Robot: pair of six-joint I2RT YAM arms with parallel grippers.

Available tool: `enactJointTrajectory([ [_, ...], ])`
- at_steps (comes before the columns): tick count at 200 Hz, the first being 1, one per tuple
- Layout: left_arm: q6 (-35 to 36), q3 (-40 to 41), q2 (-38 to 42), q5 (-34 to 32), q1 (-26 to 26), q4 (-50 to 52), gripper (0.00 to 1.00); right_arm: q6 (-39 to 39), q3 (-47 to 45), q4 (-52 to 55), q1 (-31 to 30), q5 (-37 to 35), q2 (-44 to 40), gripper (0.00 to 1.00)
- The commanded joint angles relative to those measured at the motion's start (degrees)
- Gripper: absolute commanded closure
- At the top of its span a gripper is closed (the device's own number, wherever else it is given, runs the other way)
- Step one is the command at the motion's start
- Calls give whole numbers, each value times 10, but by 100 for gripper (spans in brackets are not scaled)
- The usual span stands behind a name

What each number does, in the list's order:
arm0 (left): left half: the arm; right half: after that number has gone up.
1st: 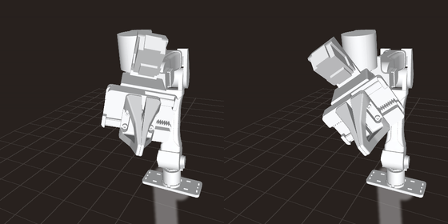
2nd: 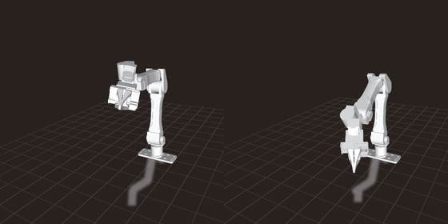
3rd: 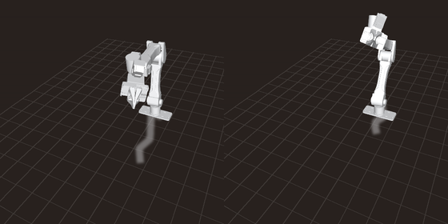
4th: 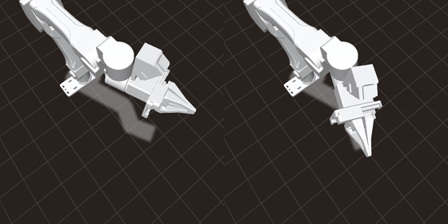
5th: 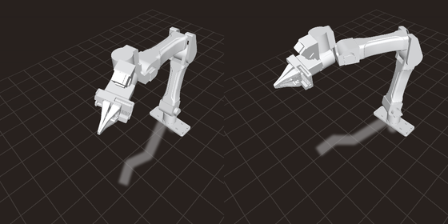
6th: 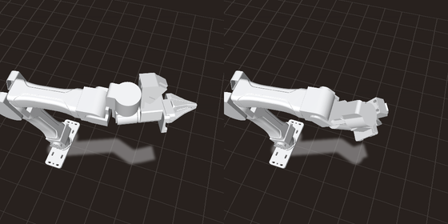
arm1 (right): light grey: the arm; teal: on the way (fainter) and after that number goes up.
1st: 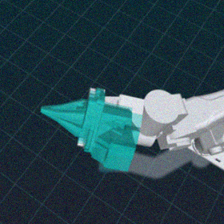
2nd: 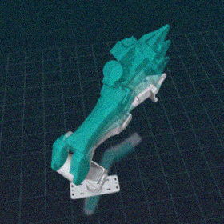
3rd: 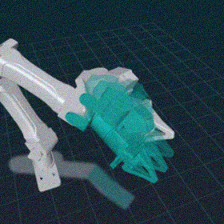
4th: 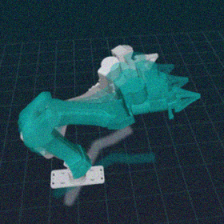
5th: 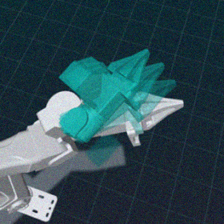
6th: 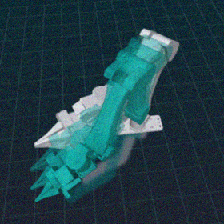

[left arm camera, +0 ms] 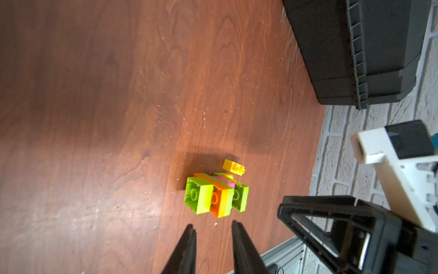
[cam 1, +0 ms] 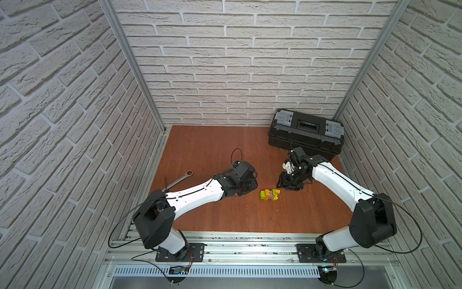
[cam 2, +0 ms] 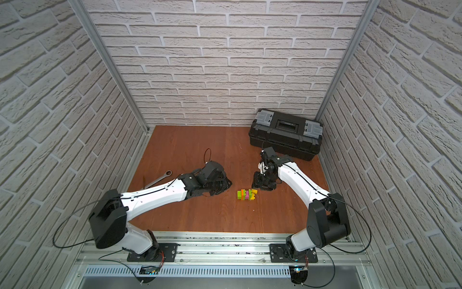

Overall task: Assemble a carrot with lego
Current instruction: Adjust the lego brick at the center of the board.

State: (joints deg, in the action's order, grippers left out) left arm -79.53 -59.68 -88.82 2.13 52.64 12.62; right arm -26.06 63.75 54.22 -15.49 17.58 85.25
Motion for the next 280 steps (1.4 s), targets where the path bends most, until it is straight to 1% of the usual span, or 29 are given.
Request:
enactJointTrajectory([
  [1,-70,4,-36,37,10,-110,82,-14,-12,-26,3,33,-8,52],
  [8,-86,6,-49,43,13,-132,86,-15,-13,-28,3,34,-7,53],
  [19,-105,5,-66,51,19,-160,89,-15,-12,-30,3,35,-3,56],
  [37,-120,0,-85,59,24,-162,100,-16,-9,-33,4,34,2,59],
  [77,-122,17,-66,33,26,-113,100,-17,-3,-35,4,38,16,64],
  [113,-116,32,-50,20,23,-89,100,-21,-10,-39,4,38,29,65],
  [153,-129,49,-73,37,19,-123,100,-24,-15,-45,3,35,32,68],
  [188,-131,47,-97,50,18,-135,100,-24,-11,-42,3,35,35,70],
  [216,-131,51,-102,52,18,-136,100,-23,-12,-43,3,35,40,71],
  [280,-131,67,-103,55,14,-139,100,-26,-12,-53,-10,45,57,75],
])
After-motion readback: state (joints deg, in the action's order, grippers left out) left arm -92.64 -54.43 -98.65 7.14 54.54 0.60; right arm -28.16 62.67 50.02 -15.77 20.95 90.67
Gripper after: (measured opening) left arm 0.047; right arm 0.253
